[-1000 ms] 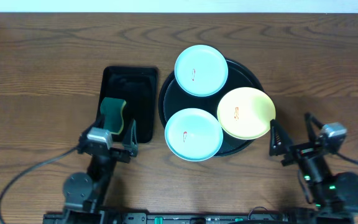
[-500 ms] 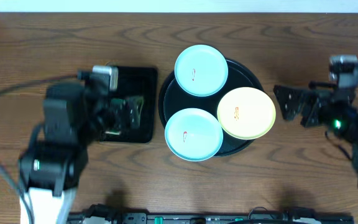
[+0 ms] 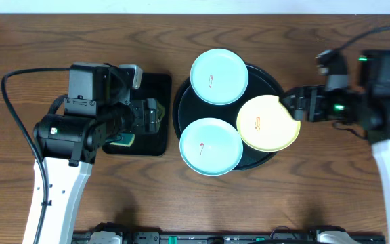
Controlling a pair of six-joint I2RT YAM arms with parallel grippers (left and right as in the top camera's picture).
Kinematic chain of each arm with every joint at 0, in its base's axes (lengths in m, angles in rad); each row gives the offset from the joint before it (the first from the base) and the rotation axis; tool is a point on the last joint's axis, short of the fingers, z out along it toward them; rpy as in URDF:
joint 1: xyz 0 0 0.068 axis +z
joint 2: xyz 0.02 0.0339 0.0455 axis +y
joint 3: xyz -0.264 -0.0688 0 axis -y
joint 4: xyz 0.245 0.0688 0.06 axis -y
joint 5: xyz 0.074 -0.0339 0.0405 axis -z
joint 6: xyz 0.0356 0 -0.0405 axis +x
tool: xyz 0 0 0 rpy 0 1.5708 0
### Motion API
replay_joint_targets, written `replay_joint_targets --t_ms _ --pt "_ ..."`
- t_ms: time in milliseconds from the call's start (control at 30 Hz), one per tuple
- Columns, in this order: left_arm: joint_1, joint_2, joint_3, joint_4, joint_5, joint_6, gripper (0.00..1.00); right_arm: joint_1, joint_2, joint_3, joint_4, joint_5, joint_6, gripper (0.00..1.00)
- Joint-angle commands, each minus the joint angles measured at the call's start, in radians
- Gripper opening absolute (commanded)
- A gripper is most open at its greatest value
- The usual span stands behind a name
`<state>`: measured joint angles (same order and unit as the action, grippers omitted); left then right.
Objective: Clean dirty plates on tray and stack at the side
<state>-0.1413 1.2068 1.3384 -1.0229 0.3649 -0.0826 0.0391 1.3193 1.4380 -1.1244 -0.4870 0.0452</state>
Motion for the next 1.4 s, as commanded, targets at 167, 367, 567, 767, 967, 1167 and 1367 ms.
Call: replay_joint_targets --t_ms 167,367,567,767,967,1167,1367 --pt "-0.003 0.089 -0.059 -0.129 -0.399 -0.222 0.82 0.222 0.182 0.013 -0.003 0.131 0.012 0.68" --pt "-0.003 0.236 -0.079 -0.108 -0.447 -0.182 0.73 0.254 0.216 0.013 0.022 0.113 0.036 0.66" --pt "0.008 0.429 -0.080 -0.015 -0.523 -0.181 0.63 0.254 0.202 0.013 0.013 0.089 0.037 0.63" --pt "0.066 0.569 -0.080 0.034 -0.624 -0.180 0.58 0.255 0.192 0.013 -0.001 0.078 0.052 0.63" --pt "0.128 0.665 -0.080 0.082 -0.610 -0.172 0.38 0.255 0.192 0.013 -0.001 0.078 0.052 0.63" --pt "0.130 0.682 -0.080 0.142 -0.335 -0.011 0.30 0.256 0.192 0.013 0.007 0.078 0.052 0.64" --pt "0.129 0.680 -0.080 0.149 -0.203 0.050 0.30 0.255 0.192 0.013 0.009 0.078 0.068 0.64"
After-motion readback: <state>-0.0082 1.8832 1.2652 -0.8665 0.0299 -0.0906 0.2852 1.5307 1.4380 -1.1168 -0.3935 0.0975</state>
